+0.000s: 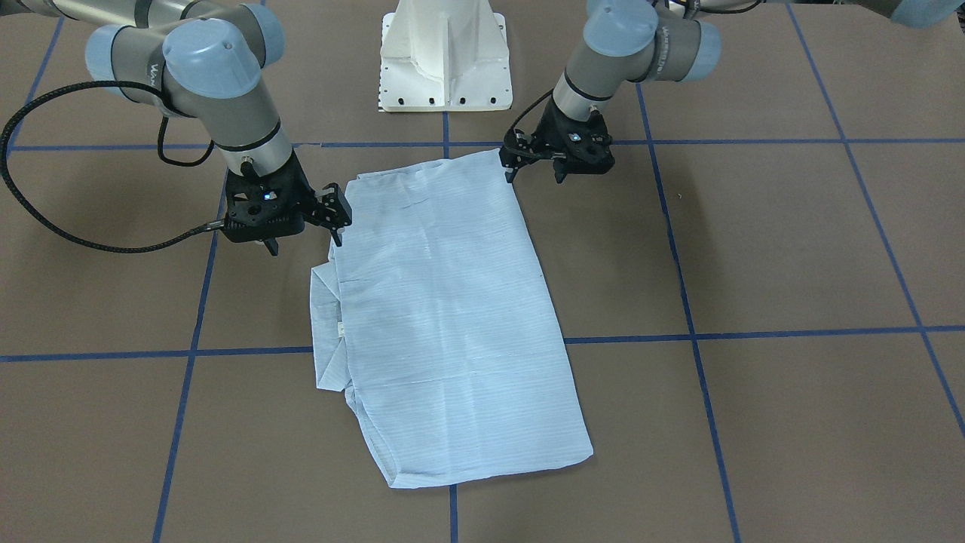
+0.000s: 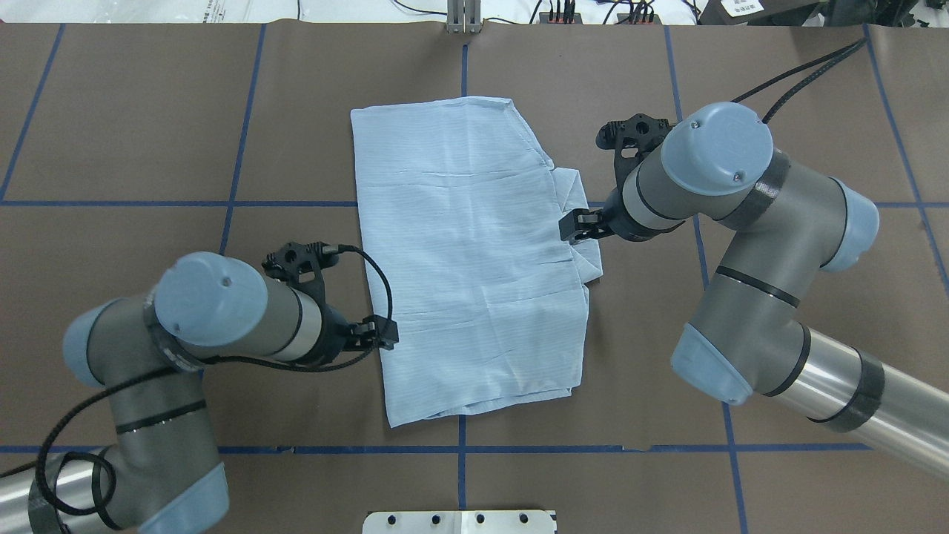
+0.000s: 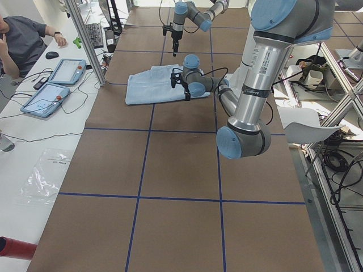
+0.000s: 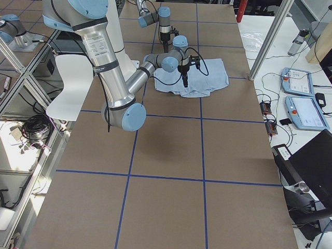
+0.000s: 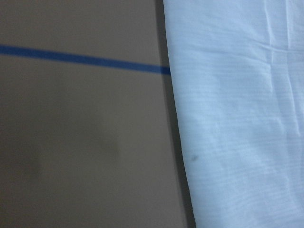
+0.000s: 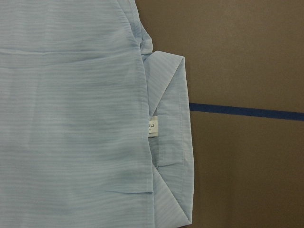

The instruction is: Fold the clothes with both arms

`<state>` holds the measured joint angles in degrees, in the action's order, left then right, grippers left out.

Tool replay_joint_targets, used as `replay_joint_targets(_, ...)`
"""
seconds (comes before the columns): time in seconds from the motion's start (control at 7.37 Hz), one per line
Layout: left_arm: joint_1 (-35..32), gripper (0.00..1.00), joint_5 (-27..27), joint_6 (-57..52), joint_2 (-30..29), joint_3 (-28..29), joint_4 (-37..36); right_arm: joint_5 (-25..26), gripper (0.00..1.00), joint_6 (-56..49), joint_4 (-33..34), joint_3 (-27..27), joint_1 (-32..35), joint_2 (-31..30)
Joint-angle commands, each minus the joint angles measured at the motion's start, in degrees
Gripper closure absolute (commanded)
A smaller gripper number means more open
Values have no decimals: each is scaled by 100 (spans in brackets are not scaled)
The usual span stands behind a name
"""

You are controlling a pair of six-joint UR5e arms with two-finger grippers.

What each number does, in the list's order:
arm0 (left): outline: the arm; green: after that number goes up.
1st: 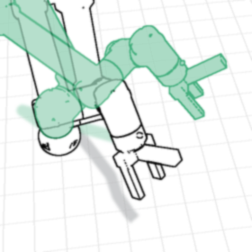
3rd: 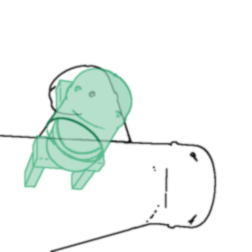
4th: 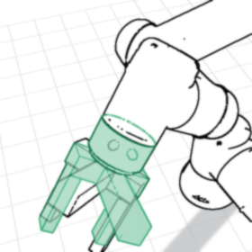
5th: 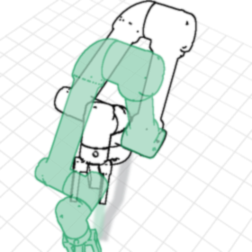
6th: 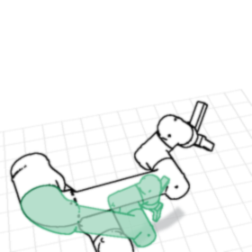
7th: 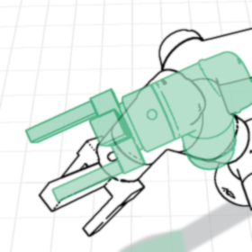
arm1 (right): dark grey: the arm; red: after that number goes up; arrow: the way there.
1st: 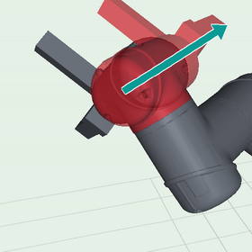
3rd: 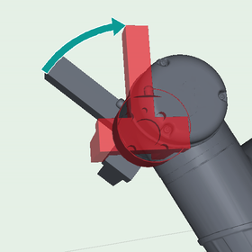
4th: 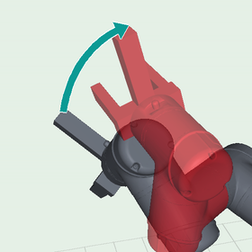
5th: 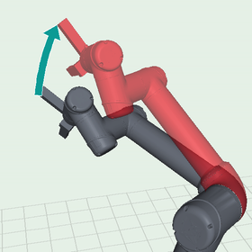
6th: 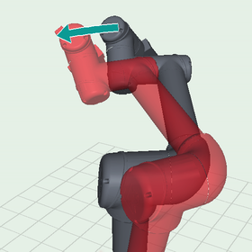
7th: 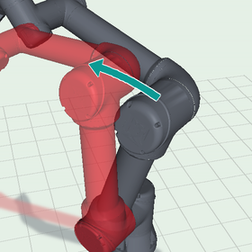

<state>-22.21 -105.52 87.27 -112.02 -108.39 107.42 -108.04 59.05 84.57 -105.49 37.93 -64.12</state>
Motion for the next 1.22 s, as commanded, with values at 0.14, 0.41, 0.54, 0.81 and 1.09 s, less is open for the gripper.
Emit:
replay_joint_targets(0.14, 507, 2, 417, 379, -118, 54, -98, 20, 0, 10, -2, -6, -31, -4)
replay_joint_targets(0.41, 587, 22, 454, 370, -284, 334, -63, 20, 0, 10, -2, -6, -40, -4)
replay_joint_targets(0.54, 587, 22, 445, 370, -337, 431, -45, 20, 0, 19, -2, -6, -40, -4)
replay_joint_targets(0.81, 604, 30, 436, 361, -338, 450, -45, 20, 0, 19, -2, -6, -40, -4)
replay_joint_targets(1.09, 639, 35, 436, 361, -347, 485, -36, 20, 0, 10, -2, -6, -40, -4)
